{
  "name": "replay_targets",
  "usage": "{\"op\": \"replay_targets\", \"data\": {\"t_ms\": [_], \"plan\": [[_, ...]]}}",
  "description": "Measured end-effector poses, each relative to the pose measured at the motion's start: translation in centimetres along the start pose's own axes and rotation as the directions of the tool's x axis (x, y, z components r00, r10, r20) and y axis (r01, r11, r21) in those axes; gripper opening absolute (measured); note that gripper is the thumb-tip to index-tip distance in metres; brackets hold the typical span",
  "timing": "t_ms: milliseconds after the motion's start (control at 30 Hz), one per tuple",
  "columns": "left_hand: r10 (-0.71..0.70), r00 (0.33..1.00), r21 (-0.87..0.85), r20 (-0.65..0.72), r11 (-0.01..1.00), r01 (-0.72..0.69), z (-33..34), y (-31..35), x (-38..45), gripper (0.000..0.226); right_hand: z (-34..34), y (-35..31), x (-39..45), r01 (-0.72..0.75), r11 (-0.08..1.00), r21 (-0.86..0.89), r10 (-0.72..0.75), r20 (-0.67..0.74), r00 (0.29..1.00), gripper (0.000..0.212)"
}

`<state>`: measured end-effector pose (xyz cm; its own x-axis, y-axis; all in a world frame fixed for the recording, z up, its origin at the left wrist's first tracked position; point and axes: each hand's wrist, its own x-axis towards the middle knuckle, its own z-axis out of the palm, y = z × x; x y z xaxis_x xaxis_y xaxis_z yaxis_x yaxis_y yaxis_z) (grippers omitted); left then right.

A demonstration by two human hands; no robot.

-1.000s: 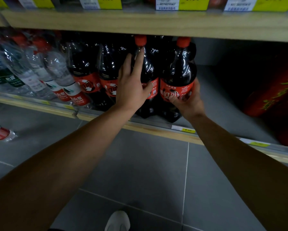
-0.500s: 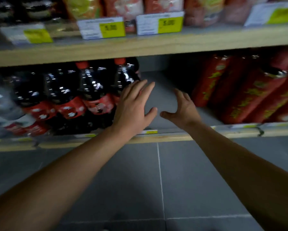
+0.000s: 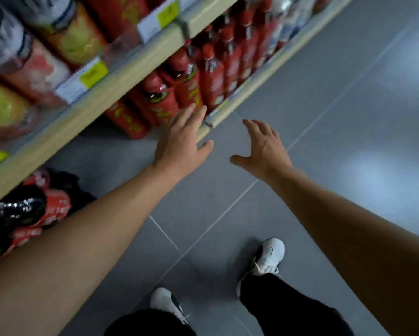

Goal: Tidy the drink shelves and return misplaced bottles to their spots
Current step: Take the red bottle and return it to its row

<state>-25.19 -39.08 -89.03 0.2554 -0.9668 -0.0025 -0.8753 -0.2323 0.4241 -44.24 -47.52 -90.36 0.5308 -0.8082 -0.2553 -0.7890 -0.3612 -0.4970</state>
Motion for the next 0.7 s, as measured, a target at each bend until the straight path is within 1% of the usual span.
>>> {"op": "replay_targets", "data": {"t_ms": [133,233,367,533,700], "plan": [[0.098,0.992,0.004,0.076,0.995,-0.099,-4.2,10.3,4.8,0.075,-11.7,2.7,-3.1,-0.083,0.996,0.015,0.083,-0.028,0.996,0.099],[0.135,0.982,0.008,0.133,0.99,-0.138,-7.5,18.2,7.9,0.077,-20.2,4.6,-4.7,-0.115,0.993,0.028,0.116,-0.041,0.992,0.1],[0.187,0.971,0.023,0.15,0.981,-0.192,-12.0,27.4,12.0,0.08,-30.9,7.3,-6.3,-0.176,0.984,0.031,0.177,-0.037,0.983,0.101],[0.22,0.959,0.05,0.18,0.971,-0.233,-16.7,36.0,17.6,0.081,-42.1,9.5,-6.1,-0.22,0.976,-0.005,0.219,-0.052,0.974,0.101],[0.244,0.947,0.054,0.21,0.964,-0.261,-19.7,43.0,23.7,0.082,-51.5,10.6,-3.7,-0.215,0.975,-0.055,0.211,-0.076,0.975,0.1]]}}
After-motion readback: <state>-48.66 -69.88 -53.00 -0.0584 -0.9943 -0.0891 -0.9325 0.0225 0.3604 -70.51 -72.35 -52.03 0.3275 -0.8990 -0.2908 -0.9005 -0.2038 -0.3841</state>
